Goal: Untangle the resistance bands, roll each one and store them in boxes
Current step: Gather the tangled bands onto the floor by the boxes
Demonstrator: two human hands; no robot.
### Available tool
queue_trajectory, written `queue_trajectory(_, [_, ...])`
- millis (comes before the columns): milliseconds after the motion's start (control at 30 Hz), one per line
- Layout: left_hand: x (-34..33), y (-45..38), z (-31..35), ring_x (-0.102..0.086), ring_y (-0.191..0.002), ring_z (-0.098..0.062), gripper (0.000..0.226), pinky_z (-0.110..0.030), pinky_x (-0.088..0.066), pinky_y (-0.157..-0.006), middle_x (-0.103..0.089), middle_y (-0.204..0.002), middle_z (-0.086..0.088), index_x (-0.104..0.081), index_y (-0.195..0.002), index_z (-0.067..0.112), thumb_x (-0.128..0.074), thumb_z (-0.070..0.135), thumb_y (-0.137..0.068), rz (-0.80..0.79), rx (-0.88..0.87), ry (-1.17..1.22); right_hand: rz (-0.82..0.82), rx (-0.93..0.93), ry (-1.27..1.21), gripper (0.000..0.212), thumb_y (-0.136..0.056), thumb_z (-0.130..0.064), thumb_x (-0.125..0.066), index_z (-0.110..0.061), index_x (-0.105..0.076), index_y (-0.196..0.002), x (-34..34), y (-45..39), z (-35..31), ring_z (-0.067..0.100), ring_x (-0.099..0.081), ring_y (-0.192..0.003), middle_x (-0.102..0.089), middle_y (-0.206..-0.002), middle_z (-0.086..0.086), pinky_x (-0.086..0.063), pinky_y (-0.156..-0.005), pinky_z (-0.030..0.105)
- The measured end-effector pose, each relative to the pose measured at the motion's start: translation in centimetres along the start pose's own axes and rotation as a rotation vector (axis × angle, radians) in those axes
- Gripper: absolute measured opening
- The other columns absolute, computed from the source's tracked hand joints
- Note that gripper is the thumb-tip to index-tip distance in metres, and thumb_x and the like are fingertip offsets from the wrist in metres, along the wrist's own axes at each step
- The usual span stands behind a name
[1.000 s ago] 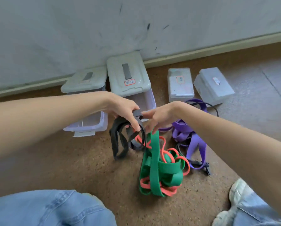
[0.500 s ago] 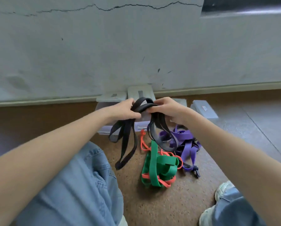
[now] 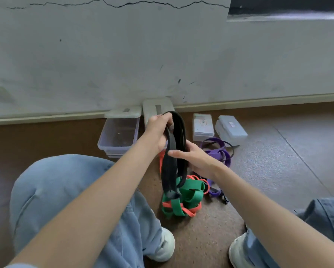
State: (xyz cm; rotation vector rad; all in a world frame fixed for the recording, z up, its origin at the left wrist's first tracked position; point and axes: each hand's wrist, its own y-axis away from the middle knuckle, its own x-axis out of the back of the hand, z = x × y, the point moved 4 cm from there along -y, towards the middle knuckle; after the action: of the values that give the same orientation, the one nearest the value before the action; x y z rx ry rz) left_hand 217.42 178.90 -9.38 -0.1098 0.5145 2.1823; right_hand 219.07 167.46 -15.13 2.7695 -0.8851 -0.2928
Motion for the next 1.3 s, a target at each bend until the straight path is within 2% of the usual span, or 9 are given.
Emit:
queue_trajectory(133, [-2.5,-1.7,-3.4,-0.044,-0.066,-0.022,0.009,-0.031,-0.042,-0.068,-0.043,-0.07,-0.009,-0.046,-0.081,0.004,-0.044,-0.005,-0.078,0.048,0.129,0.1,0.178,0.022,0.035,0.076,-0.063,-0.032,-0.081,-0.021,-0.042,-0.127,2.2,0.3,2.5,0.02,-0.058,-0.111,-0.058,-0.121,0.004,-0.048,-0.097,0.038])
queue_trajectory(267, [-5.7,-3.5,-7.1,-0.048,-0.074,-0.023,0.022,-0.034,-0.041,-0.077,-0.048,-0.078,-0.011,-0.046,-0.099,0.002,-0.049,-0.001,-0.077,0.082,0.237,0.118,0.416,0.115,0.201,0.076,-0.069,-0.022,-0.082,-0.025,-0.035,-0.128,5.9,1.0,4.2,-0.003,-0.052,-0.107,-0.051,-0.119,-0.011,-0.044,-0.088,0.013])
queue_trajectory(500, [-13.3,-6.6,-12.4,-0.055,-0.091,-0.026,0.036,-0.038,-0.045,-0.088,-0.056,-0.1,-0.015,-0.052,-0.119,0.002,-0.056,0.001,-0.084,0.016,0.352,0.062,0.782,0.022,0.605,0.057,-0.075,-0.025,-0.069,-0.021,-0.039,-0.123,14.4,2.6,7.3,0.021,-0.058,-0.105,-0.058,-0.116,0.001,-0.048,-0.084,0.034])
queue_trajectory(600, [-16.9,-7.4,-14.9,-0.059,-0.084,-0.023,0.02,-0.035,-0.05,-0.077,-0.061,-0.093,-0.012,-0.057,-0.108,0.005,-0.058,0.008,-0.088,-0.169,0.428,0.015,0.89,-0.142,0.713,0.049,-0.079,-0.028,-0.064,-0.014,-0.039,-0.119,18.8,3.3,8.7,0.034,-0.06,-0.101,-0.062,-0.112,0.011,-0.045,-0.079,0.04])
queue_trajectory(700, [-18.5,-8.6,-17.7,-0.056,-0.107,-0.024,0.027,-0.03,-0.049,-0.08,-0.059,-0.109,-0.011,-0.057,-0.116,0.008,-0.059,0.015,-0.089,-0.337,0.469,-0.167,0.99,-0.271,0.781,0.047,-0.082,-0.028,-0.063,-0.009,-0.039,-0.118,23.5,3.9,9.8,0.036,-0.058,-0.105,-0.059,-0.116,0.015,-0.044,-0.081,0.041])
queue_trajectory(867, [-16.3,-12.3,-22.3,-0.053,-0.112,-0.024,0.036,-0.036,-0.042,-0.099,-0.055,-0.121,-0.012,-0.048,-0.122,0.01,-0.056,0.011,-0.087,-0.276,0.308,-0.62,0.991,-0.45,0.966,0.048,-0.083,-0.027,-0.065,-0.009,-0.037,-0.119,31.0,2.8,11.3,0.036,-0.057,-0.107,-0.055,-0.119,0.014,-0.041,-0.078,0.039])
queue_trajectory(1033, [-13.7,-15.1,-24.7,-0.056,-0.109,-0.023,0.036,-0.031,-0.041,-0.095,-0.059,-0.121,-0.011,-0.049,-0.122,0.006,-0.054,0.007,-0.087,-0.287,0.134,-0.919,0.799,-0.786,1.17,0.087,-0.083,-0.035,-0.066,-0.009,-0.011,-0.145,34.9,0.3,14.4,0.038,-0.021,-0.137,-0.022,-0.149,0.02,-0.021,-0.108,0.052])
queue_trajectory(1167, [-12.6,-15.5,-26.1,-0.05,-0.119,-0.021,0.04,-0.026,-0.035,-0.097,-0.054,-0.127,-0.008,-0.047,-0.126,0.006,-0.054,0.003,-0.087,-0.386,0.008,-1.062,0.768,-0.572,1.237,0.067,-0.084,-0.024,-0.062,-0.009,-0.026,-0.138,32.8,-2.3,16.7,0.035,-0.025,-0.134,-0.024,-0.147,0.017,-0.027,-0.106,0.047])
queue_trajectory(1300, [-11.9,-14.4,-25.3,-0.052,-0.113,-0.021,0.037,-0.028,-0.041,-0.094,-0.057,-0.119,-0.009,-0.052,-0.12,0.005,-0.053,-0.001,-0.084,-0.37,-0.208,-1.085,0.629,-0.423,0.763,0.048,-0.086,-0.02,-0.06,-0.003,-0.04,-0.126,29.5,-5.1,18.3,0.037,-0.046,-0.117,-0.042,-0.128,0.02,-0.038,-0.094,0.039])
